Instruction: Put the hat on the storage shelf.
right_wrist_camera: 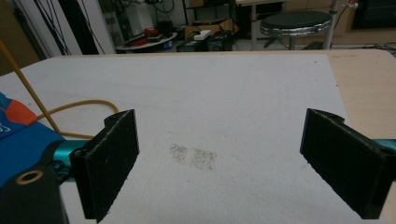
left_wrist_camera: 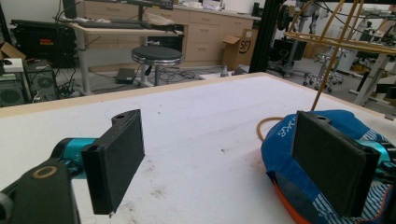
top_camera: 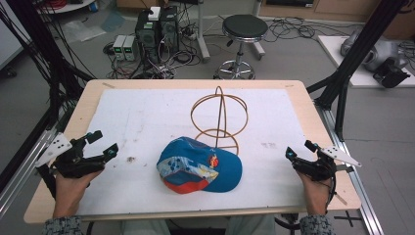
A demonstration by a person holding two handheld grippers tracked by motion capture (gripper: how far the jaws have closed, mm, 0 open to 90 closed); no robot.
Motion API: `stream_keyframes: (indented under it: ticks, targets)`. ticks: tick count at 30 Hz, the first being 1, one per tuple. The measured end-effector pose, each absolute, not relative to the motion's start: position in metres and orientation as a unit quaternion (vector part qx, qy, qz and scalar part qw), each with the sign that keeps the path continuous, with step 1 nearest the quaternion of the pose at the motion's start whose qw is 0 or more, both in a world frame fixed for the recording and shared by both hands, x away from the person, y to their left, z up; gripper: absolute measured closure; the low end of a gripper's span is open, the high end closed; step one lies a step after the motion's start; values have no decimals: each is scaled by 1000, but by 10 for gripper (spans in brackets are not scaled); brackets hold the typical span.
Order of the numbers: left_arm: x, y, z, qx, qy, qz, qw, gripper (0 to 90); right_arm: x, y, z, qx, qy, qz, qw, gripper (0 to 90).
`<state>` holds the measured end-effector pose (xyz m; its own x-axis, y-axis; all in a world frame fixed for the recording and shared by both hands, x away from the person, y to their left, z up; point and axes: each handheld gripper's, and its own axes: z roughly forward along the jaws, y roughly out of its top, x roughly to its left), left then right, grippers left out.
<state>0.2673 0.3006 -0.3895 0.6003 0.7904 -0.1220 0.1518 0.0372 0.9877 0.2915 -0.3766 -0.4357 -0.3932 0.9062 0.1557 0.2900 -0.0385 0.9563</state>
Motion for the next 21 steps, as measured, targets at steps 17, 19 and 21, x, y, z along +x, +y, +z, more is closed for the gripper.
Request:
stream_keyframes:
  ticks: [17, 19, 21]
  targets:
    - [271, 269, -379, 656, 323, 229, 643, 183, 289, -373, -436, 466, 640, 542, 283, 107]
    - [273, 260, -379, 661, 313, 222, 645, 184, 288, -374, -435, 467, 639, 542, 282, 107]
    - [274, 250, -379, 667, 301, 217, 646, 185, 287, -375, -436, 466, 640, 541, 285, 107]
